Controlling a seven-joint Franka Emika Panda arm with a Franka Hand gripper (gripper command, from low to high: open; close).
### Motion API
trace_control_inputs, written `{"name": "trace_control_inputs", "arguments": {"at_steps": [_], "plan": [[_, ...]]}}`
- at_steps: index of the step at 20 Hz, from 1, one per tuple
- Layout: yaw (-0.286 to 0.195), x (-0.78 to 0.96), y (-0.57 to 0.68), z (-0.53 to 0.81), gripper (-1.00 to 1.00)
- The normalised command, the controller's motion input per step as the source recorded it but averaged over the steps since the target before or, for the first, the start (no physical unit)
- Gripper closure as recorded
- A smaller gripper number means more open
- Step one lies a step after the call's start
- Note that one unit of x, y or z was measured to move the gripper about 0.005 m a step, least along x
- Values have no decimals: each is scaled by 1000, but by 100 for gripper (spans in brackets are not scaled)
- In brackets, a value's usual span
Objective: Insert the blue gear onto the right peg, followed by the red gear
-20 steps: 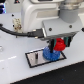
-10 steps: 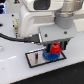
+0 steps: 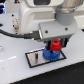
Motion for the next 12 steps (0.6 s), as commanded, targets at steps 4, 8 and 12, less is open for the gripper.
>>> {"name": "trace_control_inputs", "arguments": {"at_steps": [4,8,12], "plan": [[0,139,-91,45,100],[0,187,-125,-107,100],[0,216,-117,-124,100]]}}
